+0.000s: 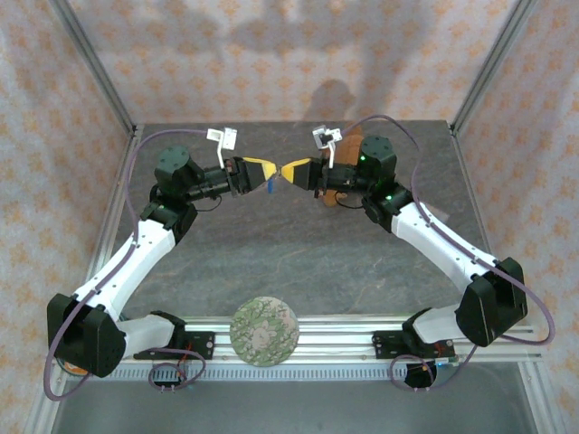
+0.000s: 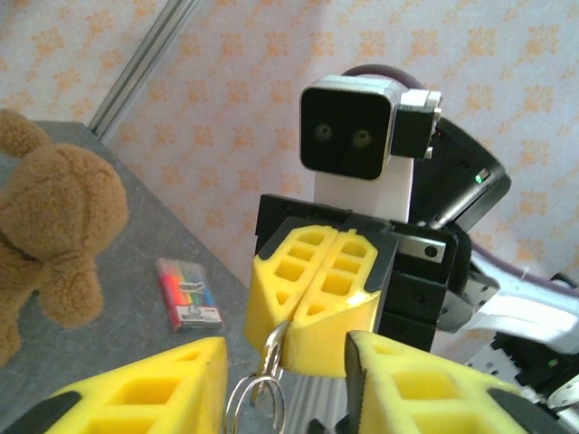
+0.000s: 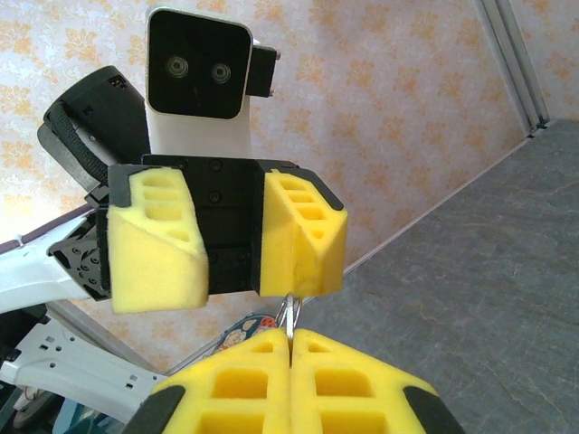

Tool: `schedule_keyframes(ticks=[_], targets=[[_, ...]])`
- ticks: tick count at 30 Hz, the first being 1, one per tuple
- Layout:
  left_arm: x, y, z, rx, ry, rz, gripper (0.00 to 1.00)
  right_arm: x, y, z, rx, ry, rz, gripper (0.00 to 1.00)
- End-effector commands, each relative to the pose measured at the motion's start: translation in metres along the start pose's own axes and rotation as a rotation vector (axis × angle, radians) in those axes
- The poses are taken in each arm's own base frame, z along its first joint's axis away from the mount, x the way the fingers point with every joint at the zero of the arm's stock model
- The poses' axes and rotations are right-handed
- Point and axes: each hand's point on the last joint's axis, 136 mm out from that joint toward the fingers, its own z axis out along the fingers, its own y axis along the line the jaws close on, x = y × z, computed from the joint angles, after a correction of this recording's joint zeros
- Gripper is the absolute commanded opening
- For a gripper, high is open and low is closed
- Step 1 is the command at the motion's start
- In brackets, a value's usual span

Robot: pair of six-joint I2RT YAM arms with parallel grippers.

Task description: Remove the keys from the keyring

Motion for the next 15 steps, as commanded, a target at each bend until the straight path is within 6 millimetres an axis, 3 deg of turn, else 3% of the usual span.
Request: schedule_keyframes(ticks=[1,12,15], targets=[[-0.0033,-0.0118,0.0010,0.032,0.019,0.040,0.32,-0.0125,0.0150,0.0007,-0.037,-0.014,-0.059,0.00],[0.0009,-0.0078,-0.0004,0.013,0.026,0.036,0.32,-0.0133,0.0160,-0.0001,-0.035,-0.017,-0.065,0.00],[0.0012,-0.0071,0.0000,0.013,0.027,0.034,0.27,-0.0133,0.0164,-0.0006,-0.033,-0.018,-0.068,0.00]])
